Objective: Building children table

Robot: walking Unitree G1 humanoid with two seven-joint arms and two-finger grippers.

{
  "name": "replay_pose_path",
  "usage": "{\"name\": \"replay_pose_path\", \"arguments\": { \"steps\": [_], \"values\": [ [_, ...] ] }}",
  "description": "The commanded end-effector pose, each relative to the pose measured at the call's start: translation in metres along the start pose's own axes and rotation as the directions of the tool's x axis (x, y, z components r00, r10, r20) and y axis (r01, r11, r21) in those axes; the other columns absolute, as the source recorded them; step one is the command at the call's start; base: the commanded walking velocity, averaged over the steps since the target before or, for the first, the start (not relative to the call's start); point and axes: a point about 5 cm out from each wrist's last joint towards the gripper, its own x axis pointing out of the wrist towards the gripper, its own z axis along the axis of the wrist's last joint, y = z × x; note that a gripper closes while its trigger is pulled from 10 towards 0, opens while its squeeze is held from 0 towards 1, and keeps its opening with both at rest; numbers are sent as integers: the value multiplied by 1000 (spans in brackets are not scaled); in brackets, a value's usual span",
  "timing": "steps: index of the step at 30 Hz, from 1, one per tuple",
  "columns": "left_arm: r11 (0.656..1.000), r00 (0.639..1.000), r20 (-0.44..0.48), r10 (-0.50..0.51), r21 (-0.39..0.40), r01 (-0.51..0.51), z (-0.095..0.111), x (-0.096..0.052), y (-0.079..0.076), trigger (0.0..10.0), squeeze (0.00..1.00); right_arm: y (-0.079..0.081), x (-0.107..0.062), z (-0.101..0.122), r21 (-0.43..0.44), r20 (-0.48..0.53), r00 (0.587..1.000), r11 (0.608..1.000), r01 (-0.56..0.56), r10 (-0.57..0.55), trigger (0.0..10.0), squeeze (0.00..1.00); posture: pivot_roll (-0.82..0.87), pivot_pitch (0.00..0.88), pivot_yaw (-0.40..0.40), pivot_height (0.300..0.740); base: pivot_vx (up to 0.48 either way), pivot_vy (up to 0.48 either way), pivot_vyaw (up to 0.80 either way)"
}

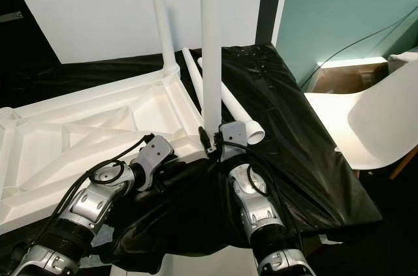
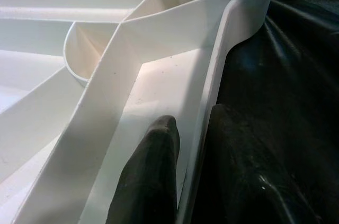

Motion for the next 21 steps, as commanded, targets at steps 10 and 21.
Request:
{"name": "replay_pose_path", "arguments": {
  "steps": [10,21],
  "values": [
    [992,987,-123,-105,-80,96,-35,3,-21,10000,0,0,2,0,70,-49,967,967,-245,249,10000,1000,0,0,21,740,0,0,0],
    [992,986,-124,-110,-73,101,-33,3,-20,10000,0,-38,9,16,-148,-89,874,862,-485,477,10000,0,2,0,27,740,0,0,0]
  ]
}}
